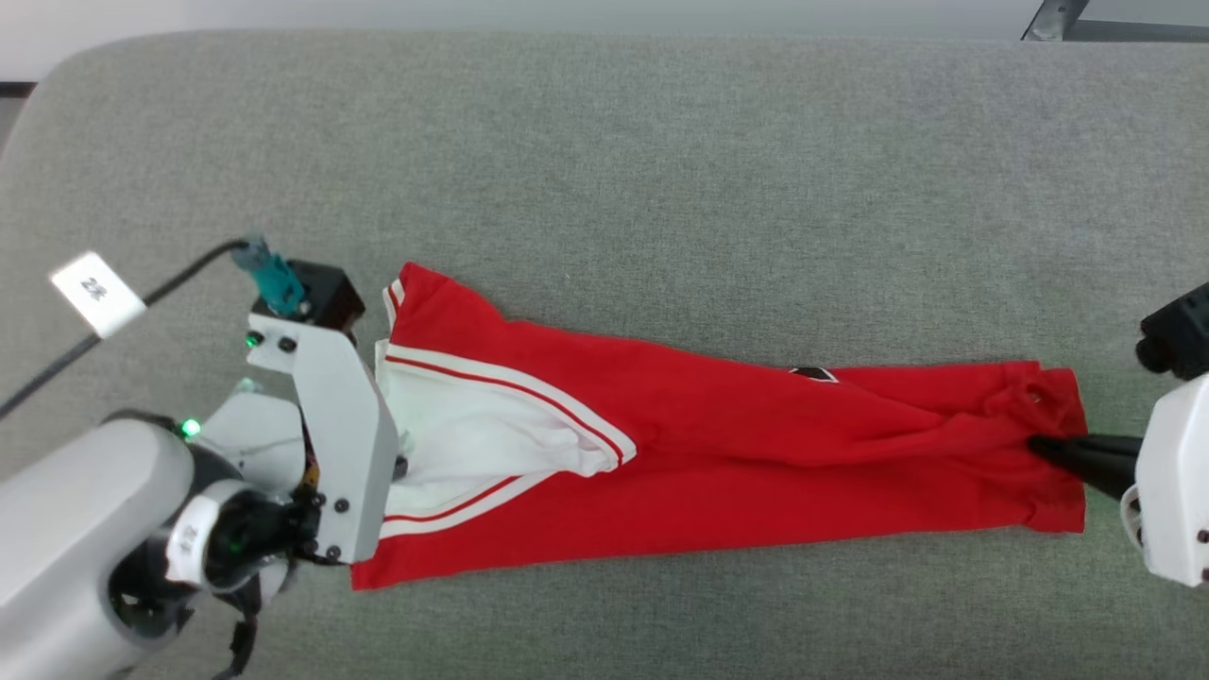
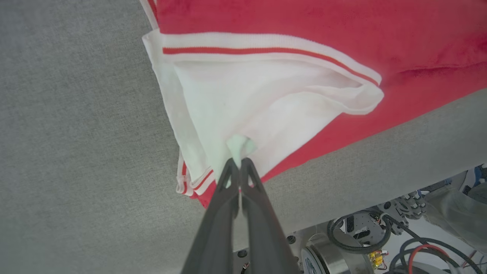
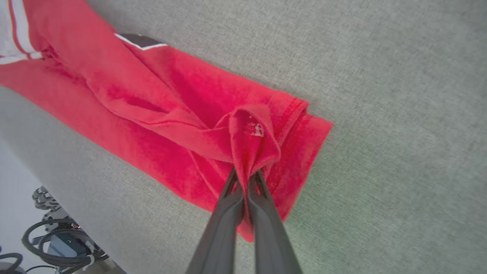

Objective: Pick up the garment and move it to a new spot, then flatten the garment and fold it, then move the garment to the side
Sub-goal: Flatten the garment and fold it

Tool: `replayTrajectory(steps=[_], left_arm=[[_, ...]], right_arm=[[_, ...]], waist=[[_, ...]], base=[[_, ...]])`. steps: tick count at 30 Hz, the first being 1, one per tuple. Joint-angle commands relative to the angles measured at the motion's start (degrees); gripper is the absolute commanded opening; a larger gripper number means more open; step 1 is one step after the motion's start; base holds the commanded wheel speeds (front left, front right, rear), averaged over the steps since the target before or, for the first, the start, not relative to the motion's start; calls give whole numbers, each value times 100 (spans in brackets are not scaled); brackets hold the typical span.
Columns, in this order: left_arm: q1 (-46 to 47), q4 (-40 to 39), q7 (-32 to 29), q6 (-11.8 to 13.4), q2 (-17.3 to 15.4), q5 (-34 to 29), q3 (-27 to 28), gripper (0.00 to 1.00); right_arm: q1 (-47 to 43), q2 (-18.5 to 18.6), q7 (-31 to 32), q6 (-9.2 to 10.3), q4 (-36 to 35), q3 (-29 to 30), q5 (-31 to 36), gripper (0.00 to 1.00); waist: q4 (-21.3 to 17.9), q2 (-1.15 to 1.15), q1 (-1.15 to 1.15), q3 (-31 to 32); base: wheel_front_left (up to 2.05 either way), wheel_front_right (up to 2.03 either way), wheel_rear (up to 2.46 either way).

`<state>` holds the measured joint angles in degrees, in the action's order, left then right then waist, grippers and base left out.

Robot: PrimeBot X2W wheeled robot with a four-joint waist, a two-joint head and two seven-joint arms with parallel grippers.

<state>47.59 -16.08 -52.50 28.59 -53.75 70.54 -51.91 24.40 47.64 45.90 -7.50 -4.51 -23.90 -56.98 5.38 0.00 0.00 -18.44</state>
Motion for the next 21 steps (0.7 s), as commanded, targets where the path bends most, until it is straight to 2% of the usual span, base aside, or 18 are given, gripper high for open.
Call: replayTrajectory(steps=[1, 3, 5, 6, 8, 9, 10, 11, 12, 13, 14, 15, 21], left_arm=[[-123, 74, -11, 10, 46, -14, -50, 0], [-151, 173, 57, -8, 110, -14, -59, 9], [-209, 278, 79, -24, 161, 26, -76, 26], [-227, 305, 65, -30, 176, 34, -93, 28], [-228, 336, 55, -17, 182, 36, -102, 43], [-246, 342, 55, 25, 197, 49, -95, 44], [-264, 339, 44, 47, 197, 51, -102, 45], [-275, 326, 33, 67, 188, 52, -109, 48], [-280, 307, 33, 80, 173, 49, -105, 57], [-287, 291, 39, 113, 165, 52, -93, 67], [-294, 279, 53, 130, 158, 49, -85, 76], [-299, 267, 74, 156, 141, 28, -74, 100], [-356, 168, 215, 212, 65, 11, 0, 100]], right_arm=[[-84, -90, 28, 3, 10, 38, 1, 0], [-170, -126, 121, 3, 41, 32, 32, 0], [-198, -195, 196, 3, 33, 36, 37, 0], [-212, -209, 220, 4, 26, 50, 52, 0], [-274, -234, 264, 3, 6, 68, 80, 0], [-315, -247, 290, 3, 21, 83, 108, 0], [-342, -261, 312, 3, 21, 79, 133, 16], [-328, -273, 325, 4, -10, 75, 154, 39], [-326, -285, 297, 4, -19, 109, 193, 92], [-351, -300, 300, 4, -1, 129, 221, 100], [-376, -314, 325, 3, 1, 129, 251, 100], [-382, -331, 338, 3, -9, 138, 271, 100], [-355, -429, 299, 3, -35, 257, 377, 100]], waist=[[-13, 0, 0, 7], [-22, 0, 0, 20], [-38, 0, 0, 38], [-43, 0, 0, 49], [-51, 0, 0, 74], [-52, 0, 0, 91], [-53, 0, 0, 110], [-56, 0, 0, 126], [-61, 0, 0, 142], [-60, 0, 0, 159], [-57, 0, 0, 180], [-58, 0, 0, 200], [-74, 0, 0, 386]], base=[[0, 0, 0], [0, 0, 0], [0, 0, 0], [0, 0, 0], [0, 0, 0], [0, 0, 0], [0, 0, 0], [0, 0, 0], [0, 0, 0], [0, 0, 0], [0, 0, 0], [0, 0, 0], [0, 0, 0]])
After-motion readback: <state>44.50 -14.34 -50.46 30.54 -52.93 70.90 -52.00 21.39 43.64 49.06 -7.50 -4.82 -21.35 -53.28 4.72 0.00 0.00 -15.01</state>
